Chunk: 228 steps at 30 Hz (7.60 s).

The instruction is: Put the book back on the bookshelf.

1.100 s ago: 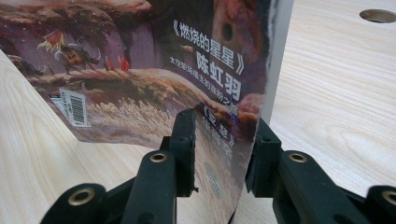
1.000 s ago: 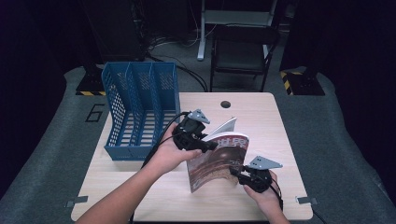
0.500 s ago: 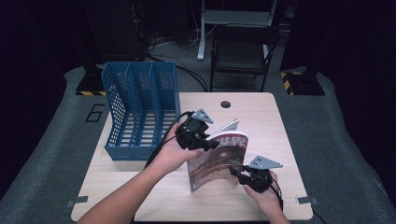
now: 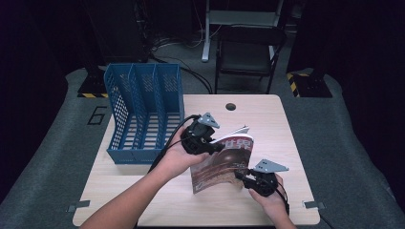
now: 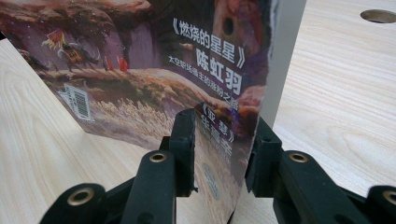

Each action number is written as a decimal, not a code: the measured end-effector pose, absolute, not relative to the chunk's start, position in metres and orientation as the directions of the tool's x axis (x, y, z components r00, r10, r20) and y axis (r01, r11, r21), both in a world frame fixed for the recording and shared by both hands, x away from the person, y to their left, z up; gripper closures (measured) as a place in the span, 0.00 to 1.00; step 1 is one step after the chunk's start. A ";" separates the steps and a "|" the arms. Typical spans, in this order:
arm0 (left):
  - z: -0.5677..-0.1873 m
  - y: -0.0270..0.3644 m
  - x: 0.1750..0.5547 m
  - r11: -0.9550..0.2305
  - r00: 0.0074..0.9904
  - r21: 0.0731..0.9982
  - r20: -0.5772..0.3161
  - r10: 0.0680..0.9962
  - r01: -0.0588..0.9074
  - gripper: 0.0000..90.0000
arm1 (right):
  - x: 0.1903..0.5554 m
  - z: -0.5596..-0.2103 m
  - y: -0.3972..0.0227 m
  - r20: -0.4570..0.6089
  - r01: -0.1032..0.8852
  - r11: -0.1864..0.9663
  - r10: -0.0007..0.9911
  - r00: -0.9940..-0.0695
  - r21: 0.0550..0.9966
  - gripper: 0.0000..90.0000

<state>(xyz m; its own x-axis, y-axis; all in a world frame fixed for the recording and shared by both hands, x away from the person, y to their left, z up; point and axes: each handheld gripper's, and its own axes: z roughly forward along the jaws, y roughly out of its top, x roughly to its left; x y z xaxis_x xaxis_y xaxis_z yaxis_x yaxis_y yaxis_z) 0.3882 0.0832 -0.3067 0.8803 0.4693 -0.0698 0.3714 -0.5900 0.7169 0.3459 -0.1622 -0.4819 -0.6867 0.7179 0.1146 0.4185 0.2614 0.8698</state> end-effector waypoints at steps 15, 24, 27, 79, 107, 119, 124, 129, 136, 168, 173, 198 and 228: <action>-0.308 0.083 0.386 -0.584 0.877 0.725 -0.057 0.478 0.366 0.93 | 0.348 -0.483 -0.166 0.108 0.424 0.253 0.739 -0.665 0.870 0.73; -0.307 0.081 0.385 -0.596 0.882 0.724 -0.038 0.469 0.347 0.93 | 0.348 -0.484 -0.168 0.118 0.435 0.245 0.746 -0.656 0.867 0.73; -0.307 0.081 0.385 -0.598 0.883 0.723 -0.034 0.469 0.346 0.93 | 0.349 -0.484 -0.169 0.113 0.428 0.248 0.743 -0.659 0.869 0.73; -0.285 0.105 0.387 -0.574 0.854 0.727 -0.034 0.519 0.377 0.94 | 0.349 -0.487 -0.174 0.124 0.456 0.230 0.771 -0.625 0.860 0.65; -0.244 0.152 0.389 -0.543 0.806 0.722 -0.034 0.591 0.428 0.94 | 0.349 -0.488 -0.177 0.128 0.461 0.227 0.775 -0.619 0.858 0.63; -0.206 0.157 0.391 -0.547 0.797 0.726 -0.002 0.604 0.417 0.94 | 0.349 -0.487 -0.178 0.128 0.463 0.225 0.778 -0.616 0.857 0.63; -0.192 0.161 0.390 -0.540 0.794 0.735 0.002 0.607 0.411 0.94 | 0.349 -0.488 -0.179 0.119 0.457 0.237 0.772 -0.624 0.858 0.63; -0.187 0.168 0.391 -0.525 0.788 0.741 -0.008 0.616 0.419 0.94 | 0.349 -0.488 -0.179 0.124 0.463 0.234 0.775 -0.620 0.855 0.63; -0.184 0.181 0.394 -0.504 0.764 0.743 -0.014 0.646 0.440 0.94 | 0.349 -0.489 -0.178 0.125 0.465 0.230 0.778 -0.616 0.855 0.63; -0.179 0.263 0.401 -0.382 0.613 0.756 -0.031 0.790 0.531 0.94 | 0.350 -0.490 -0.176 0.127 0.468 0.235 0.775 -0.619 0.852 0.62; -0.179 0.277 0.401 -0.376 0.583 0.750 -0.016 0.812 0.544 0.94 | 0.351 -0.490 -0.175 0.129 0.470 0.232 0.775 -0.618 0.852 0.62; -0.185 0.334 0.423 -0.220 0.392 0.757 -0.051 0.918 0.615 0.94 | 0.354 -0.490 -0.170 0.129 0.468 0.235 0.772 -0.623 0.852 0.62; -0.203 0.318 0.474 -0.110 0.261 0.757 -0.082 0.962 0.645 0.93 | 0.353 -0.490 -0.171 0.132 0.467 0.244 0.760 -0.636 0.850 0.62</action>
<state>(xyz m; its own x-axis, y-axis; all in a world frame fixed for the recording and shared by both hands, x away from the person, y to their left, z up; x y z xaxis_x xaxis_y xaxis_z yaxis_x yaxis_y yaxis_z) 0.4741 0.3182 -0.2033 0.2609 0.9619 -0.0820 0.6446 -0.1103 0.7566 0.3532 -0.1713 -0.4905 -0.6364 0.7600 0.1317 0.4671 0.2438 0.8499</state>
